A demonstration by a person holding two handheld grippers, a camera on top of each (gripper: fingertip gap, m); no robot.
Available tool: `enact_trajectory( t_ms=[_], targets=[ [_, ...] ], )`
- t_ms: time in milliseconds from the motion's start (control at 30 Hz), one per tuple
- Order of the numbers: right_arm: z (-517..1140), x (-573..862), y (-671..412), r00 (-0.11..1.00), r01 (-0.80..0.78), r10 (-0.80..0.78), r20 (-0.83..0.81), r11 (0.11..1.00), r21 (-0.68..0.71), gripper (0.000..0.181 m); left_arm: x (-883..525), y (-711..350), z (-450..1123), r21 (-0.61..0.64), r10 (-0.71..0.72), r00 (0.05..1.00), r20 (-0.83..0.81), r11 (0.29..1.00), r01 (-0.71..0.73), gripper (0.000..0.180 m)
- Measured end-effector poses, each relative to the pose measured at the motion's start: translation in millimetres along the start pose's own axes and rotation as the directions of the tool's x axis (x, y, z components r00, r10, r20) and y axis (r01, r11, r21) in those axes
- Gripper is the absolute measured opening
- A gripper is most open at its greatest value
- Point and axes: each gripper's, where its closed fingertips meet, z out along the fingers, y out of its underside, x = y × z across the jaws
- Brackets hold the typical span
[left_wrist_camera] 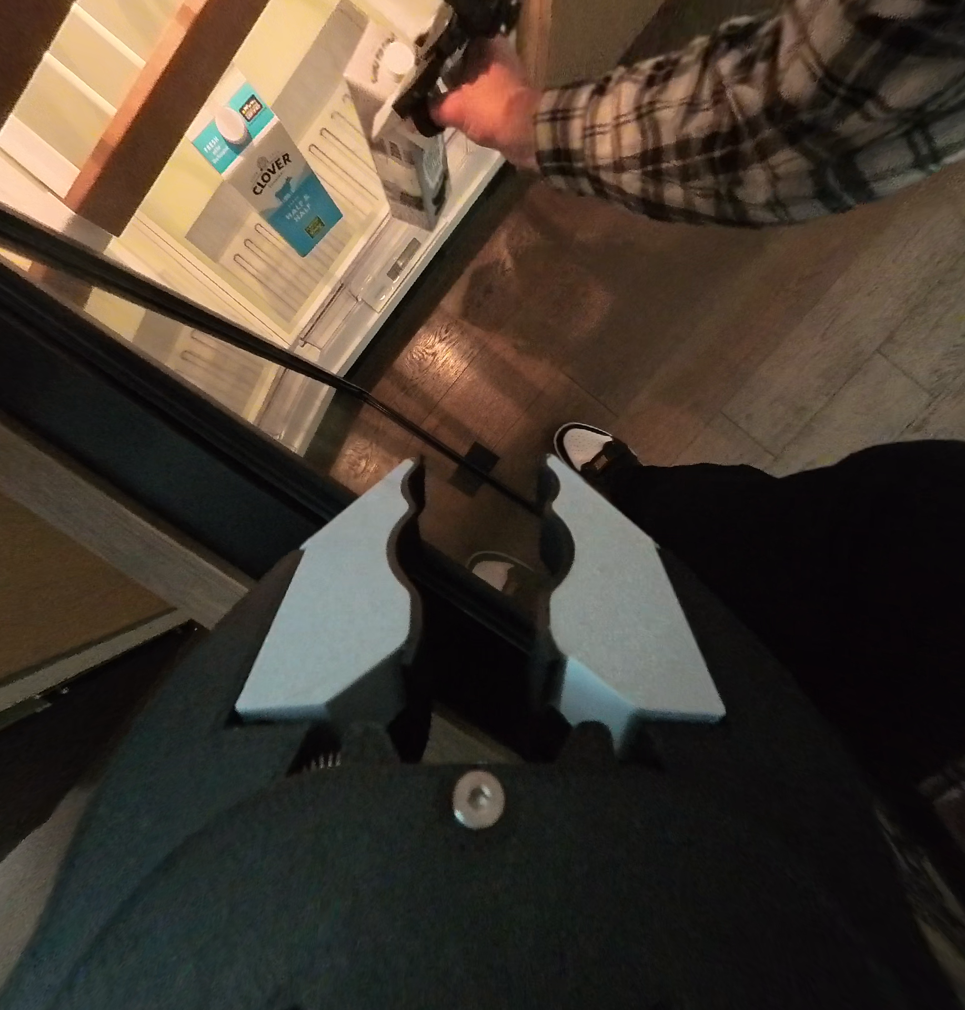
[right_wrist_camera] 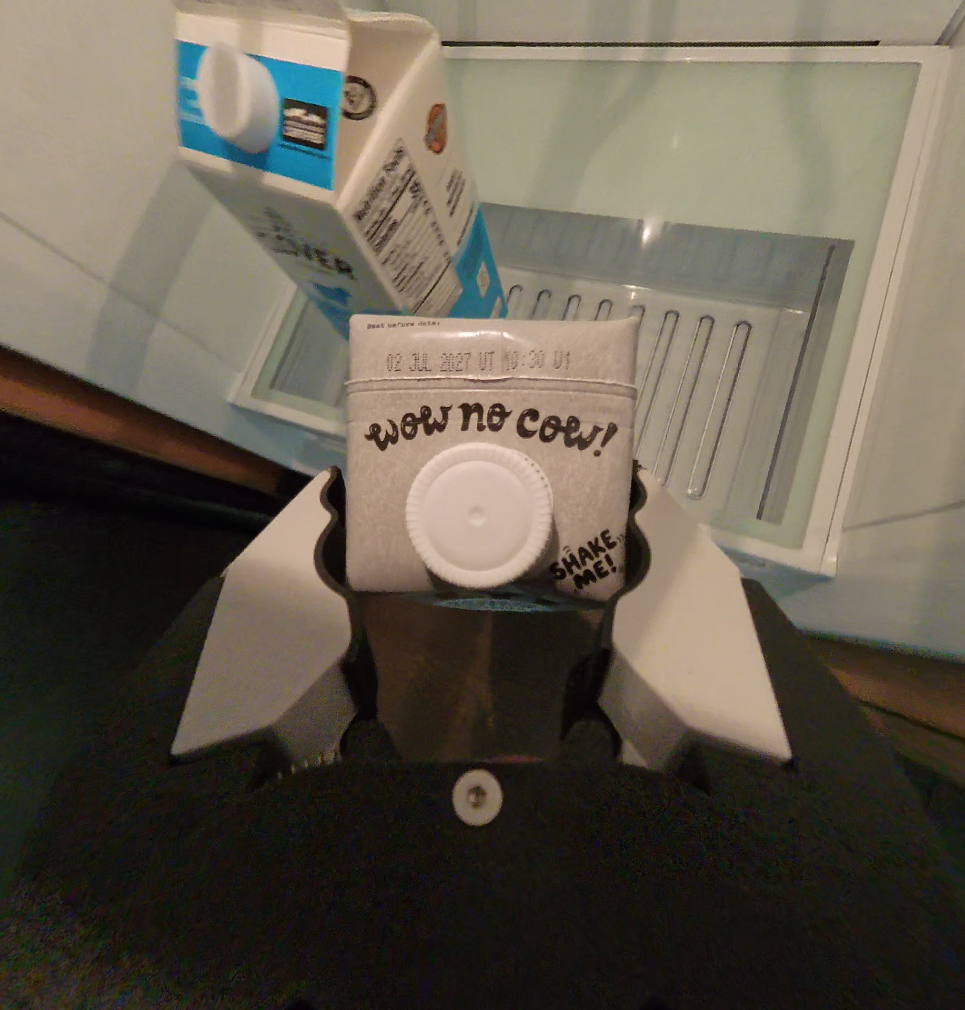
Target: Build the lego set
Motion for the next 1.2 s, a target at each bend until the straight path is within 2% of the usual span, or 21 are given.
enact_trajectory(
  t_ms=[200,367,500,700,867,1033,1200],
  targets=[
    [-89.7,-35.2,2.2,0.999,0.004,-0.002,0.046,1.0,-0.029,0.099,-6.4,-10.2,2.3,0.036,0.005,1.0,-0.007,0.999,-0.005,0.053],
    [-194.4,-79.9,-14.6,0.993,0.061,-0.054,0.103,0.996,-0.068,0.099,1.2,-22.6,2.6,0.09,0.024,0.998,-0.054,0.996,-0.019,0.071],
    [-285.8,-126.1,-43.0,0.98,0.11,-0.094,0.173,0.99,-0.09,0.099,6.8,-48.4,-5.8,0.164,0.021,0.993,-0.112,0.986,-0.003,0.09],
    [-412.7,-209.7,-111.6,0.918,0.255,-0.217,0.332,0.964,-0.073,0.099,-14.6,-117.5,-40.9,0.352,0.052,0.982,-0.179,0.936,0.014,0.106],
    [-496.4,-279.1,-191.1,0.804,0.36,-0.327,0.496,0.933,0.032,0.098,-38.7,-177.7,-73.3,0.448,0.149,0.955,-0.258,0.894,-0.019,0.124],
    [-556.3,-335.3,-263.3,0.627,0.481,-0.469,0.622,0.861,0.165,0.099,-58.4,-233.0,-112.5,0.515,0.211,0.904,-0.371,0.857,0.011,0.153],
    [-595.8,-369.4,-305.4,0.44,0.569,-0.545,0.714,0.784,0.248,0.099,-53.2,-263.8,-137.3,0.565,0.314,0.834,-0.454,0.825,-0.003,0.156]
  ],
)
